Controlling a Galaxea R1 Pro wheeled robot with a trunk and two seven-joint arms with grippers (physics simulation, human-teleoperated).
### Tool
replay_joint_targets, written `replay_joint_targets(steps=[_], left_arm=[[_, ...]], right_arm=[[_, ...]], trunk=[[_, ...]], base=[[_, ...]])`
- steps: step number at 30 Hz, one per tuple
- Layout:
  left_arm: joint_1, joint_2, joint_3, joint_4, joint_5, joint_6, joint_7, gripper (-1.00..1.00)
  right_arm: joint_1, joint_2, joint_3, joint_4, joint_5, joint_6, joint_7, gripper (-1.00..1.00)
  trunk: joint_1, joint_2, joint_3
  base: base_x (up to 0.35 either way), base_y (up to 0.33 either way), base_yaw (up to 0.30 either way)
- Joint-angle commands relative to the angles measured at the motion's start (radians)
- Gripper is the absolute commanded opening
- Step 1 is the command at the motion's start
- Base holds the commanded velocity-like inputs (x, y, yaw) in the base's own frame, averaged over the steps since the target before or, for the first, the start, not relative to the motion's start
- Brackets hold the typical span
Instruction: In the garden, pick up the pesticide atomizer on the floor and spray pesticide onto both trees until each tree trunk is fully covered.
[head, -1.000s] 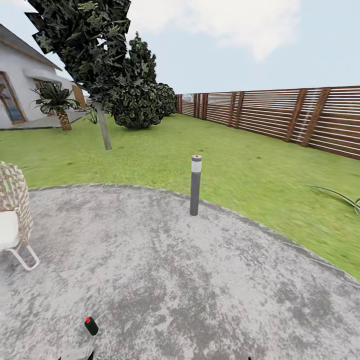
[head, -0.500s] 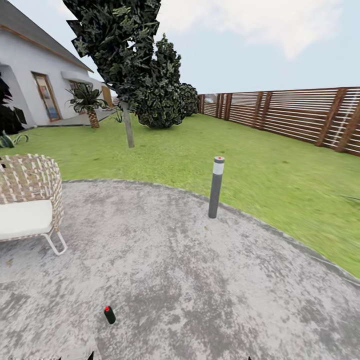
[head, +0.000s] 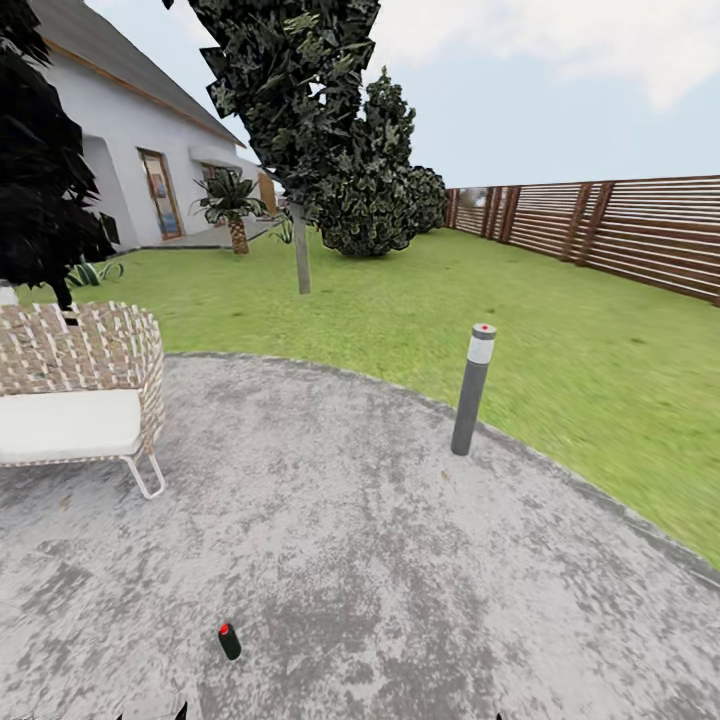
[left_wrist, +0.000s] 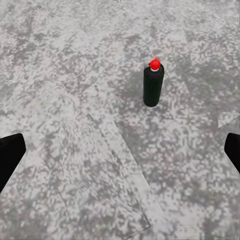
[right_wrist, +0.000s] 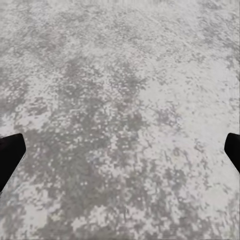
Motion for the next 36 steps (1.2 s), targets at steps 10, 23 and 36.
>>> replay_joint_targets(steps=[10,23,36], left_arm=[[-0.001,0.000,0.001,0.002,0.002,-0.002,0.000,1.00],[-0.001,0.000,0.002,0.001,0.002,-0.003,0.000,1.00],[-0.001,0.001,0.003,0.001,0.003,-0.004,0.001,1.00]], right_arm=[[0.000,0.000,-0.001,0.001,0.001,-0.003,0.000,1.00],[0.000,0.000,-0.001,0.001,0.001,-0.003,0.000,1.00],[0.000,0.000,-0.001,0.001,0.001,-0.003,0.000,1.00]], trunk=[[0.000,0.000,-0.001],[0.000,0.000,-0.001],[0.000,0.000,-0.001]], base=[[0.226,-0.207,0.279],[0.168,-0.267,0.279],[0.134,-0.220,0.279]])
